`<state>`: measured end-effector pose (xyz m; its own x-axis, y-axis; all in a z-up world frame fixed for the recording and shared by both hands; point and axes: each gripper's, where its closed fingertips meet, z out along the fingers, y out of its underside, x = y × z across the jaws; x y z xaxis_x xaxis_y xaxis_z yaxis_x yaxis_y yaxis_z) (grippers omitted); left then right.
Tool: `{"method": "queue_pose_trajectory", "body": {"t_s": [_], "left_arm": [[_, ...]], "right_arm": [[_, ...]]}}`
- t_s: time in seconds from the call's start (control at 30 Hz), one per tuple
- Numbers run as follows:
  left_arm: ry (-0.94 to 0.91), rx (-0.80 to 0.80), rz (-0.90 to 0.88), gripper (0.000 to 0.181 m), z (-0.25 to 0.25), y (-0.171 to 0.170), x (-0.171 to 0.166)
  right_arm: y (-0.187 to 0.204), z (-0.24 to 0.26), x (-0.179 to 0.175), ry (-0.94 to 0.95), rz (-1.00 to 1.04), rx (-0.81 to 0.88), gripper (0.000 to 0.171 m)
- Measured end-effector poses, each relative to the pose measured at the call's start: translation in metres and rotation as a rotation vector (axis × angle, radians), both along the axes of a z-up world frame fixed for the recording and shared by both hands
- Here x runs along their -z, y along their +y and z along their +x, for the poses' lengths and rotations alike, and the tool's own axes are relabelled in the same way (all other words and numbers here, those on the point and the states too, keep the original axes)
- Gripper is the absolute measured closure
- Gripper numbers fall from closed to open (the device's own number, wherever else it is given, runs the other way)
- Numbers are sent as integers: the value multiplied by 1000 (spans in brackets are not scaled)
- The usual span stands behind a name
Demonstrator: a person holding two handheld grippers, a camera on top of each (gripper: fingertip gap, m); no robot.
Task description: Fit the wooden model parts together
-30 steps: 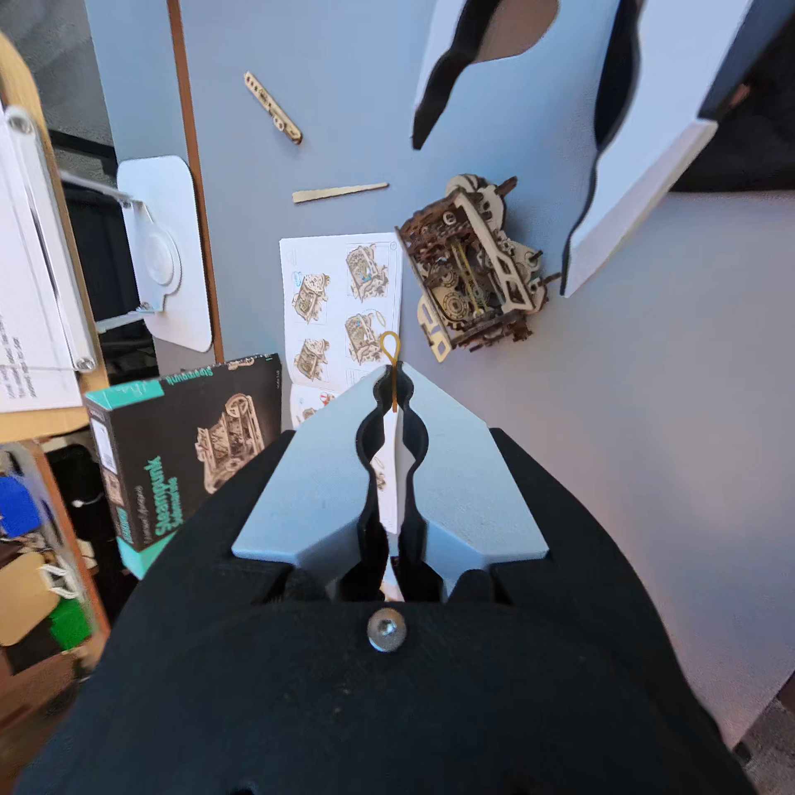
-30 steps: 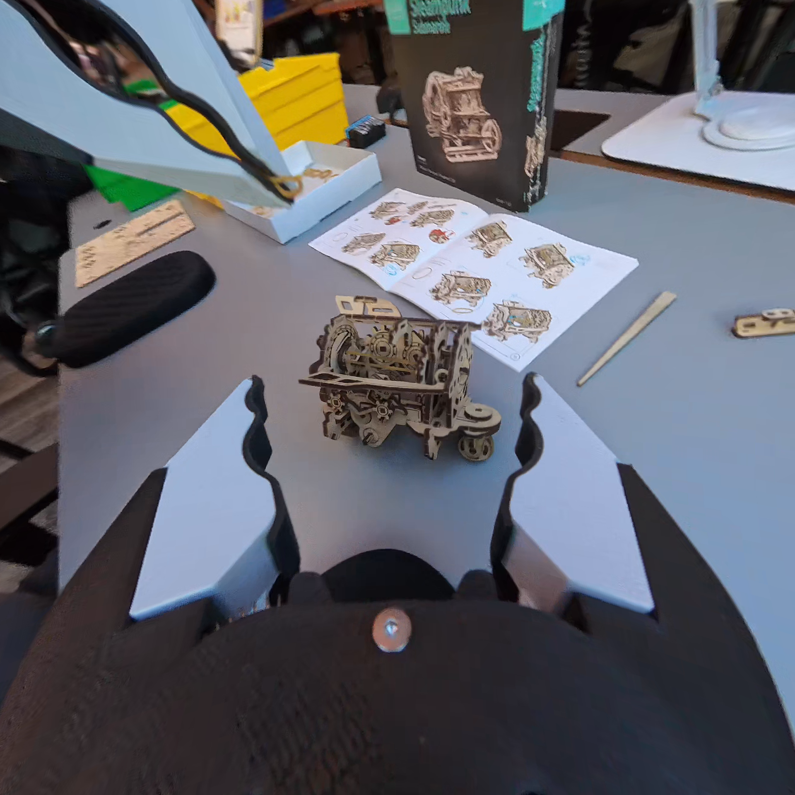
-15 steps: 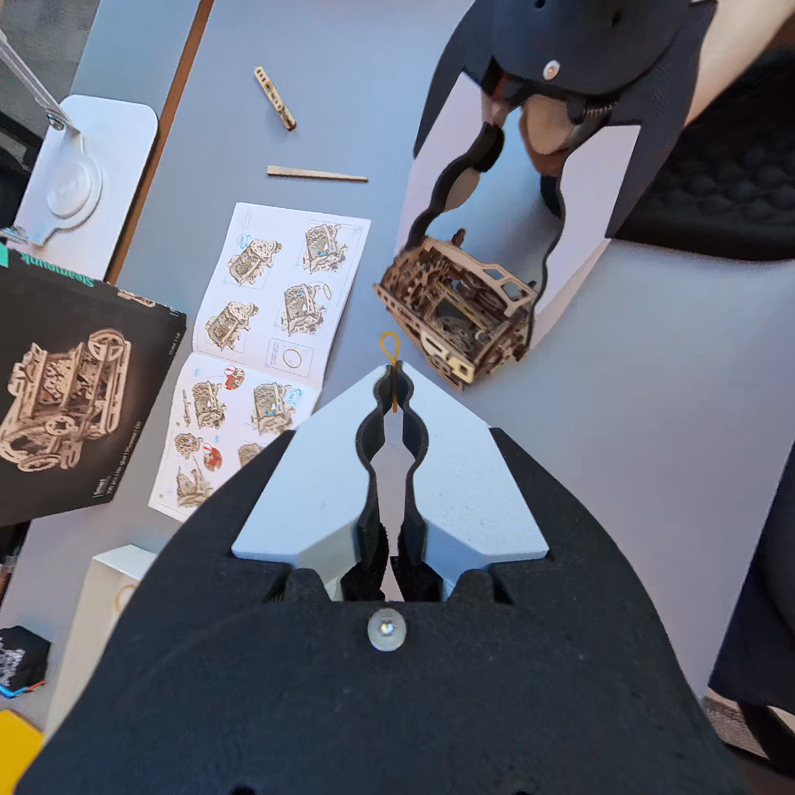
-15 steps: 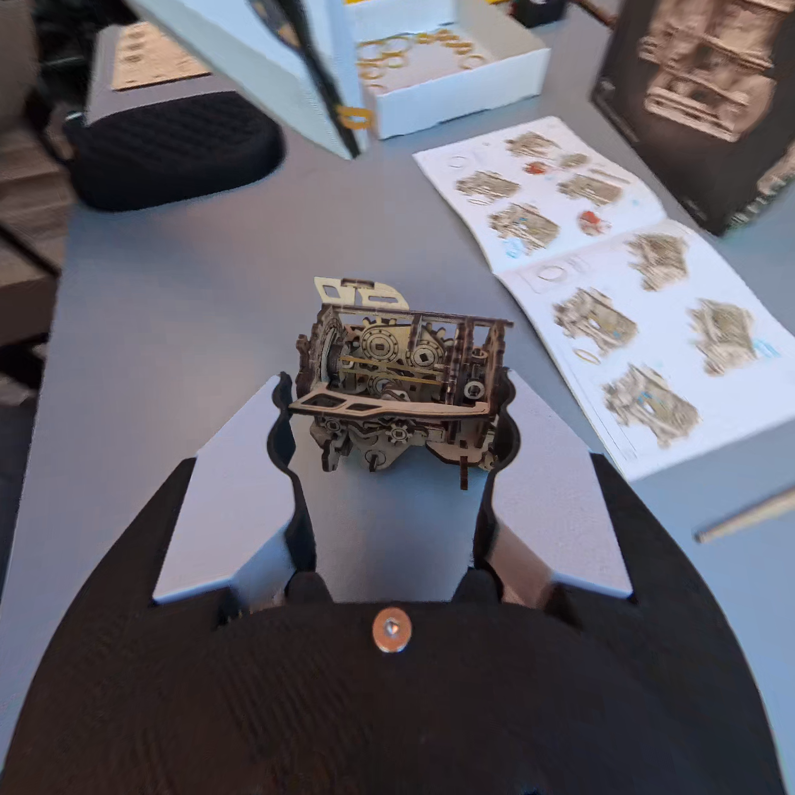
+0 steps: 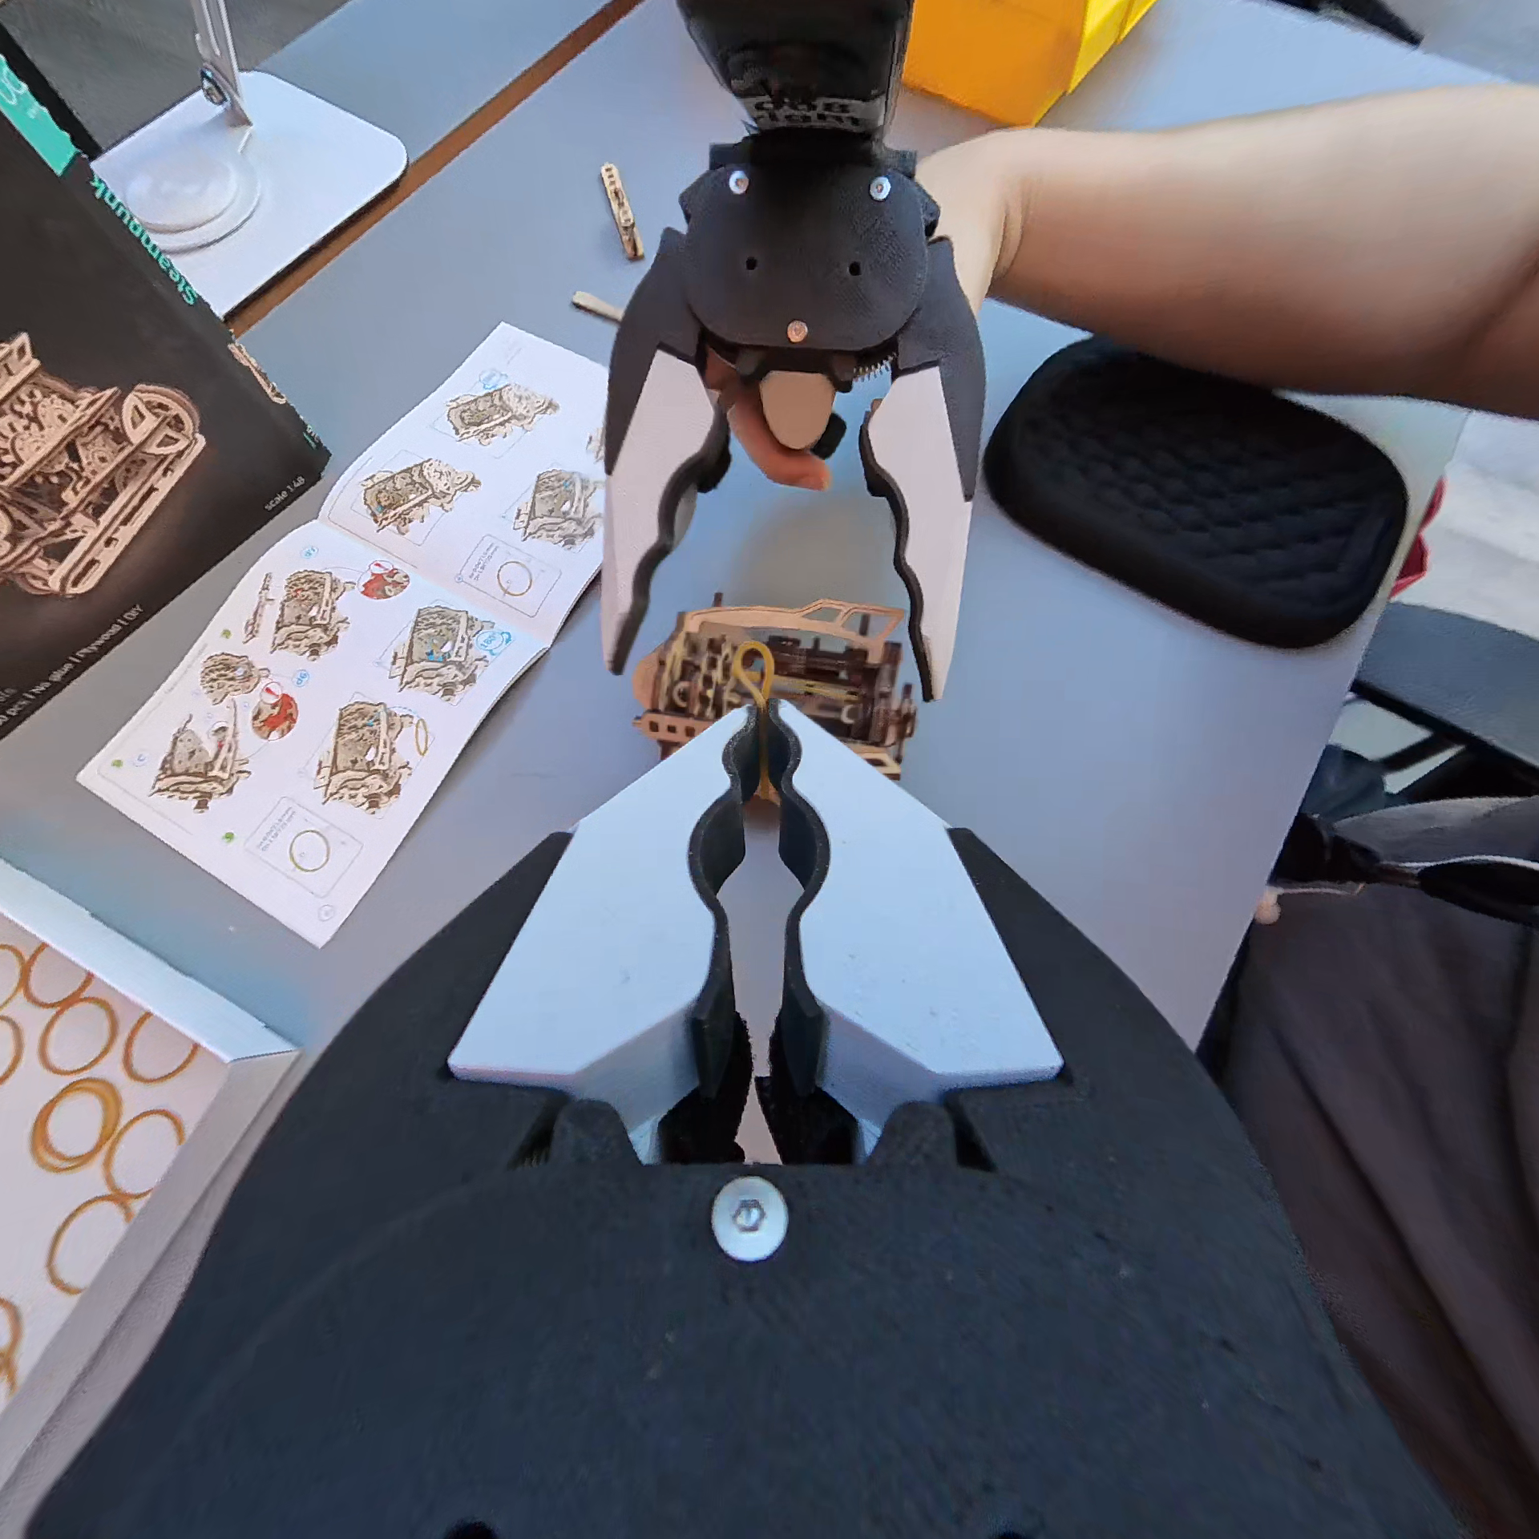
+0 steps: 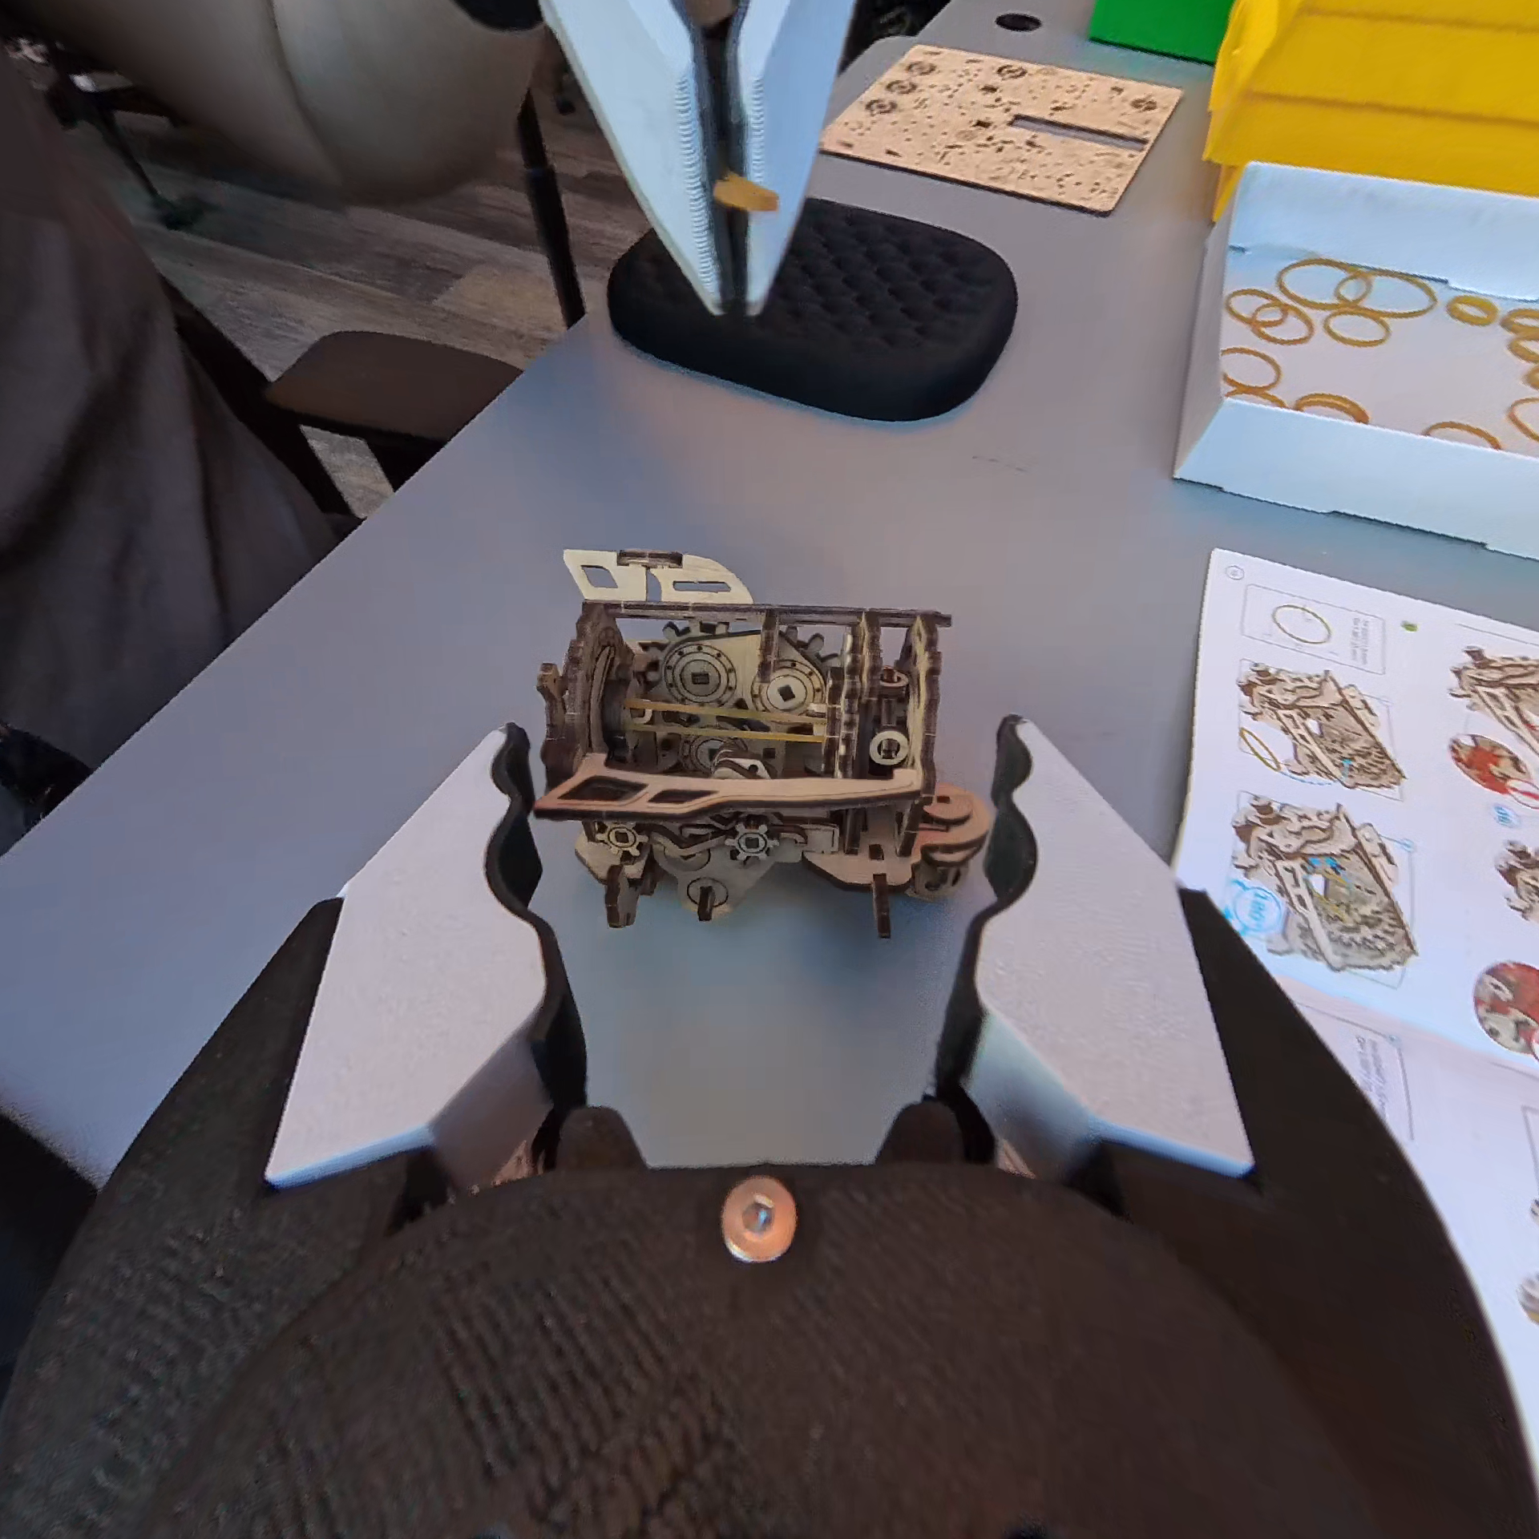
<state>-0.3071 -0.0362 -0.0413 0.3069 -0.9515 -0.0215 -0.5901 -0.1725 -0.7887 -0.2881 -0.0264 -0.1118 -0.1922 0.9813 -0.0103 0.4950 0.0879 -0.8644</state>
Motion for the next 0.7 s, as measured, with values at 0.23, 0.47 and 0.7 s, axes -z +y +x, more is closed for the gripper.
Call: {"method": "queue_pose_trajectory", "body": {"t_s": [0.23,0.47,0.7], "left_arm": [[-442,86,-60,181,38,-29,-48],[-719,149,44,181,67,-56,-88],[-775,222,68,181,71,-81,-102]], "right_arm": [[0,39,-115,510,-149,384,105],[-61,33,-179,852,-392,423,141],[-83,30,-182,827,-321,404,153]]}}
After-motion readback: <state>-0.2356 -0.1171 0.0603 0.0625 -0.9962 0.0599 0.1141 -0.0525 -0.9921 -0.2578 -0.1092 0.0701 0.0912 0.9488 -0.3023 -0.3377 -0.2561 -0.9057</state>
